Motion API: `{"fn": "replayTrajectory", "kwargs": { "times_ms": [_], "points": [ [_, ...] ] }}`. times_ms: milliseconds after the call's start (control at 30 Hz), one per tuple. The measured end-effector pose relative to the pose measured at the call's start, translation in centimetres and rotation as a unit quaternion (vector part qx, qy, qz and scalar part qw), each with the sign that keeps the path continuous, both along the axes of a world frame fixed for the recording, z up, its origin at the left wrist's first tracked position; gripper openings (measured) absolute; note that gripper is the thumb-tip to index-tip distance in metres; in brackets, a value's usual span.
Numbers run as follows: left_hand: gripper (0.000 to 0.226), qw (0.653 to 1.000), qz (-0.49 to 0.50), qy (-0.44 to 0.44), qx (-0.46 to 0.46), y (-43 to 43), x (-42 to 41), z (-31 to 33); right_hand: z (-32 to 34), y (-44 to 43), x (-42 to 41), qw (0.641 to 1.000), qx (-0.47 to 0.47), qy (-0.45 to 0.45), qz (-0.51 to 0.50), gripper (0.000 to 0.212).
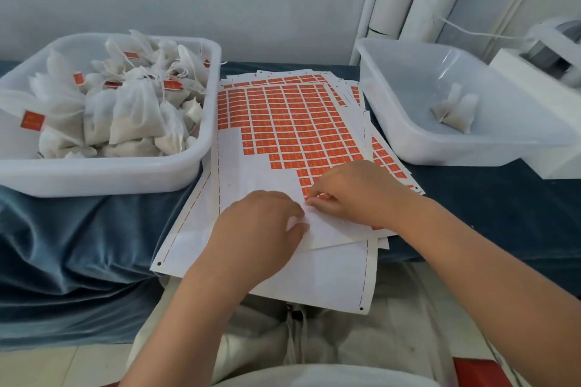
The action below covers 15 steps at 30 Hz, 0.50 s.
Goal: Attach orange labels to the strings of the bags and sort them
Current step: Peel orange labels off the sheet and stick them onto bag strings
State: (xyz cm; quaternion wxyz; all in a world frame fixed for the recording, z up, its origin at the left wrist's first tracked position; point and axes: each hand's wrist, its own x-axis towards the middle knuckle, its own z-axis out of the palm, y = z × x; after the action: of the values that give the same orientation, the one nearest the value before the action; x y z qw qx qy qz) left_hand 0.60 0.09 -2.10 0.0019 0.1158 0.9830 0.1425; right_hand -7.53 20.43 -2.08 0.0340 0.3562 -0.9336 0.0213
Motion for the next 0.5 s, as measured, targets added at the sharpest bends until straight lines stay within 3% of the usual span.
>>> {"fn": "replayTrajectory", "kwargs": {
  "times_ms": [133, 200, 333, 500],
  "points": [
    [0.073, 0.998, 0.058, 0.009, -0.029, 0.0, -0.7, -1.0, -1.0, 1.5, -0.2, 0.997, -0.031, -0.061, -0.045, 0.051],
    [0.069, 0.997, 0.072, -0.005, -0.019, 0.1, -1.1, -1.1, -1.9, 1.9, 0.3, 0.988, -0.092, -0.104, -0.06, 0.055],
    [0.063, 0.995, 0.095, -0.012, -0.011, 0.0, -1.5, -1.3, -2.5, 1.9, 1.6, 0.979, -0.158, -0.105, -0.072, 0.061],
    [0.034, 0.992, 0.089, -0.002, 0.085, -0.6, -1.5, -1.3, -3.2, 1.1, 3.2, 0.967, -0.218, -0.082, -0.1, 0.059]
  ]
}}
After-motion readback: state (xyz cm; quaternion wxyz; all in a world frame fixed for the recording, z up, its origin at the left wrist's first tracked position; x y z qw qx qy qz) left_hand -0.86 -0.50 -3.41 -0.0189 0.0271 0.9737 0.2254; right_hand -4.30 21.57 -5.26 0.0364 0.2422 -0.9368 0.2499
